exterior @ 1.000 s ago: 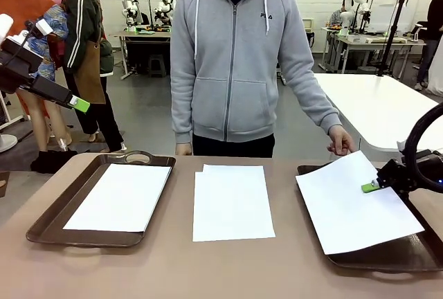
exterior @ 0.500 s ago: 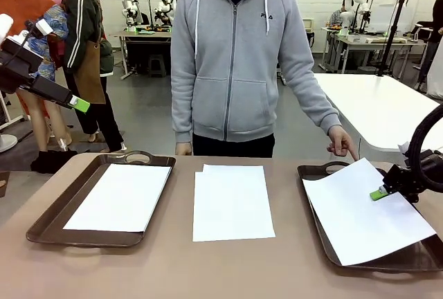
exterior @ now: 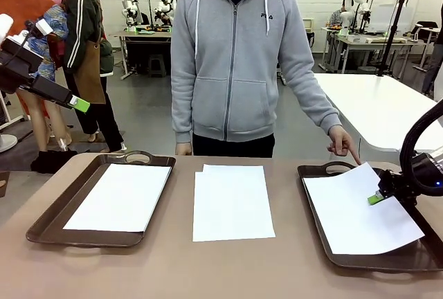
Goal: Sort the A4 documents.
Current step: Place the A4 Paper in the designated Handle tray, then receive the A4 Paper.
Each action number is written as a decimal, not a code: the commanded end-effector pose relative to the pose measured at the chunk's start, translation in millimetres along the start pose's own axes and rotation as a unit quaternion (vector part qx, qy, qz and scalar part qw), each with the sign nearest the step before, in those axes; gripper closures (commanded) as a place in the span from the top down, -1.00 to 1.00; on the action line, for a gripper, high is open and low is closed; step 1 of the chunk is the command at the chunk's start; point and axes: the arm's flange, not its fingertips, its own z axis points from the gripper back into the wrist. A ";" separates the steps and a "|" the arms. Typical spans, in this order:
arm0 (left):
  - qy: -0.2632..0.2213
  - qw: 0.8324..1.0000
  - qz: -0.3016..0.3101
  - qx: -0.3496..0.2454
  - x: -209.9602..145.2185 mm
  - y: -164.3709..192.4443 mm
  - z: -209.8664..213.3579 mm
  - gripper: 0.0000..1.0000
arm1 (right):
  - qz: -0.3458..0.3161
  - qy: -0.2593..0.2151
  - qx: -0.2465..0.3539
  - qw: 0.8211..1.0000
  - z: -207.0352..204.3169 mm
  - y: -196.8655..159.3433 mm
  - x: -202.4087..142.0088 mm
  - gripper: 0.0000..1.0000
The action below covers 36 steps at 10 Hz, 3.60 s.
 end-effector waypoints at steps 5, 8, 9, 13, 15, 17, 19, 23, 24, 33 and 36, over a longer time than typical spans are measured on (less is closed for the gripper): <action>0.002 1.000 -0.001 0.001 0.3 -1.1 -0.7 1.00 | -0.024 -0.018 -0.034 0.999 -2.3 5.5 -2.7 -0.98; 0.002 1.000 -0.001 0.001 0.3 -1.1 -0.7 1.00 | -0.019 -0.004 -0.038 0.999 -0.4 9.6 -1.7 -0.60; 0.002 1.000 -0.001 0.001 0.3 -1.1 -0.7 1.00 | -0.013 0.003 -0.042 0.999 1.8 12.7 -1.6 -0.29; 0.002 1.000 -0.001 0.001 0.3 -1.1 -0.7 1.00 | -0.016 0.003 -0.095 0.995 21.6 26.5 -5.2 0.49; 0.002 1.000 -0.001 0.001 0.3 -1.1 -0.7 1.00 | -0.020 -0.001 -0.117 0.993 33.4 31.8 -11.8 0.87; 0.002 1.000 -0.001 0.001 0.3 -1.1 -0.7 1.00 | -0.023 -0.007 -0.124 0.992 38.8 34.4 -16.2 1.00; 0.002 1.000 -0.001 0.001 0.3 -1.1 -0.7 1.00 | -0.025 -0.009 -0.126 0.992 39.2 35.9 -17.8 1.00; 0.002 1.000 -0.001 0.001 0.3 -1.1 -0.7 1.00 | -0.013 -0.005 -0.108 0.994 43.4 33.9 -11.8 1.00; 0.002 1.000 -0.001 0.001 0.3 -1.1 -0.7 1.00 | -0.013 -0.005 -0.108 0.994 43.4 33.9 -11.8 1.00; 0.002 1.000 -0.001 0.001 0.3 -1.1 -0.7 1.00 | -0.013 -0.005 -0.108 0.994 43.4 33.9 -11.8 1.00; 0.002 1.000 -0.001 0.001 0.3 -1.1 -0.7 1.00 | 0.038 -0.057 -0.183 0.981 50.2 50.5 -38.8 1.00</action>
